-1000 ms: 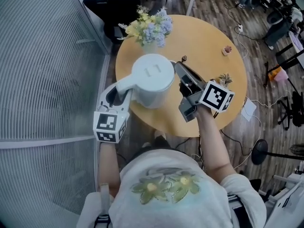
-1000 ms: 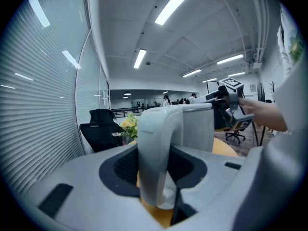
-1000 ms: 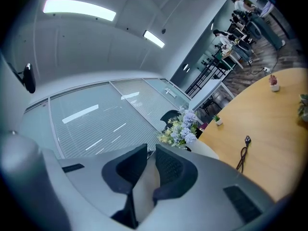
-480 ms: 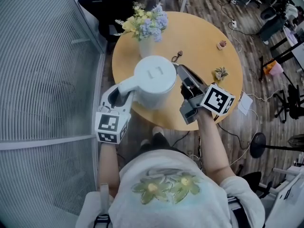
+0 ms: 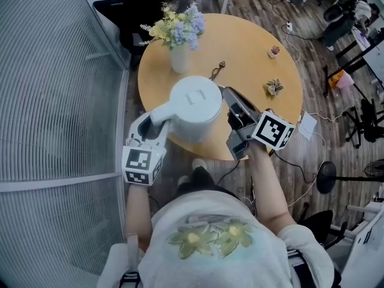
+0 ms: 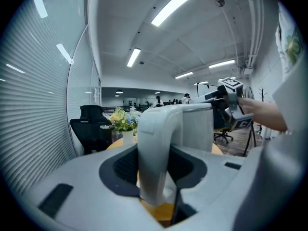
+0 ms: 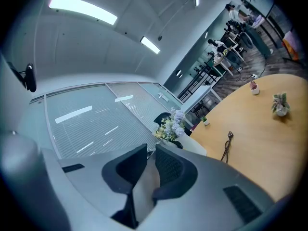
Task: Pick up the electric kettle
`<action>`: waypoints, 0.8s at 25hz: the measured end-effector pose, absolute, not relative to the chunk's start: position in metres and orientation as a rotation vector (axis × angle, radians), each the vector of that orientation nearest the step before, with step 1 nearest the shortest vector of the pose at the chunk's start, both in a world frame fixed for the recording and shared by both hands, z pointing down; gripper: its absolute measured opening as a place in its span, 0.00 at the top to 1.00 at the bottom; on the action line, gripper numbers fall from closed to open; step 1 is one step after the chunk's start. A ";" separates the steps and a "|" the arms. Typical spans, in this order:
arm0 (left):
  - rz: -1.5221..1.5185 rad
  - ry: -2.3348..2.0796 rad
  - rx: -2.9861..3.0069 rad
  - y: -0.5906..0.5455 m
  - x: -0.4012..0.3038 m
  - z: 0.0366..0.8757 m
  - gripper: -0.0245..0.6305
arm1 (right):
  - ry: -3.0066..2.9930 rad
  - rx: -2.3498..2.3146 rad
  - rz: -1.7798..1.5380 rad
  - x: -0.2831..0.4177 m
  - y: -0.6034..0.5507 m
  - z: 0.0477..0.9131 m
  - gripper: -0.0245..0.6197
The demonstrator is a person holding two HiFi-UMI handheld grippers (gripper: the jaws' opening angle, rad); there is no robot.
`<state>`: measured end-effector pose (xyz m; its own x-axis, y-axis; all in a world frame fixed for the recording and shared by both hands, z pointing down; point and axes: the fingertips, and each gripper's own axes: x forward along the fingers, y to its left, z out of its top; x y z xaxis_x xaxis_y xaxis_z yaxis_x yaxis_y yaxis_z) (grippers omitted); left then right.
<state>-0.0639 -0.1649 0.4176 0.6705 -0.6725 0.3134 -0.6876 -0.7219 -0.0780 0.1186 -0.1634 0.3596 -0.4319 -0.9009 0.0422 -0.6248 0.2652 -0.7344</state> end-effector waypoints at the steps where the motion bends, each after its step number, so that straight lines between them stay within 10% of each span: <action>1: 0.502 -1.145 2.829 -0.165 -0.063 0.418 0.74 | 2.153 -1.395 -0.980 0.120 -0.163 0.360 0.86; 20: 0.529 -1.094 2.829 -0.130 -0.064 0.433 0.74 | 2.147 -1.456 -1.005 0.120 -0.124 0.379 0.86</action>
<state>-0.0635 -0.1305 0.4328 0.6889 -0.6416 0.3373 -0.6630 -0.7459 -0.0647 0.1197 -0.1235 0.3788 -0.4055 -0.9092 0.0945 -0.6551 0.2169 -0.7238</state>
